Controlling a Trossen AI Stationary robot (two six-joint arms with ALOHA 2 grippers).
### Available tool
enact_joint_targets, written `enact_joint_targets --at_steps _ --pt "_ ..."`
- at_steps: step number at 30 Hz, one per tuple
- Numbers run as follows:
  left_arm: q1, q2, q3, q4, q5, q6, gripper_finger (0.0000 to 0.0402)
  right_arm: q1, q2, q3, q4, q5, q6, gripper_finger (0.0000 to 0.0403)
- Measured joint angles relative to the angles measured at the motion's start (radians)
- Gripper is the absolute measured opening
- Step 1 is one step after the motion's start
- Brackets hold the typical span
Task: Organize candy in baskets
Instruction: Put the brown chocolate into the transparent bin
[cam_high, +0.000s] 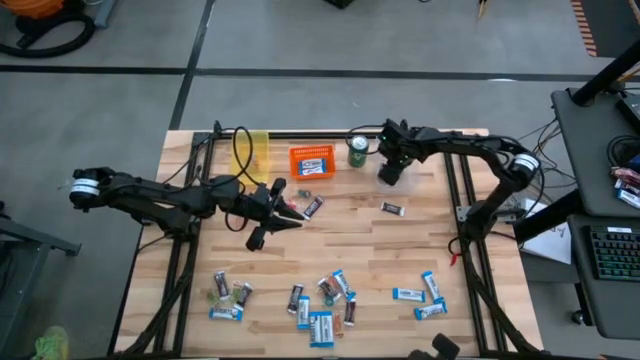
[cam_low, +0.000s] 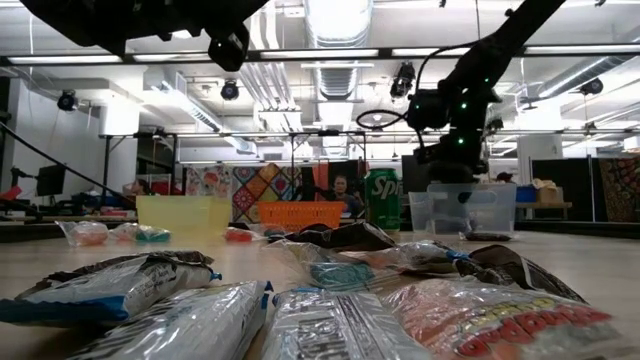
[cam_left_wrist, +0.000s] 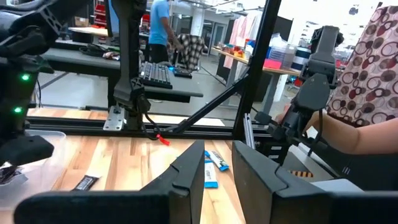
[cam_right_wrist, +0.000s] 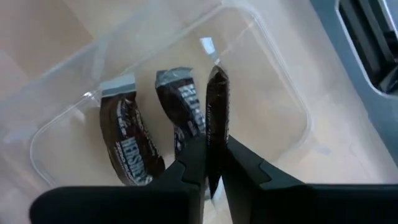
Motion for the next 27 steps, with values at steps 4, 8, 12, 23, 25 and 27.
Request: enact_joint_targets --at_steps 4,8,12,23,25,27 --pt "0.000 0.001 0.000 -0.009 0.000 0.000 0.0064 -0.008 0.019 0.036 0.000 0.024 0.003 0.0051" --pt "0.000 0.001 0.000 -0.018 0.000 0.000 0.0064 -0.015 0.010 0.081 -0.013 0.070 0.006 0.0052" --pt "0.000 0.001 0.000 -0.027 0.000 0.000 0.0064 -0.014 0.005 0.126 -0.037 0.066 0.015 0.0053" --pt "-0.001 0.002 0.000 -0.157 -0.036 -0.037 0.0064 0.024 -0.027 0.171 -0.190 -0.146 0.105 0.0054" --pt "-0.001 0.002 0.000 -0.171 -0.106 -0.057 0.0064 0.052 -0.048 0.170 -0.226 -0.184 0.110 0.0054" --pt "0.000 0.002 0.000 -0.186 -0.170 -0.068 0.0064 0.086 -0.071 0.170 -0.246 -0.188 0.132 0.0054"
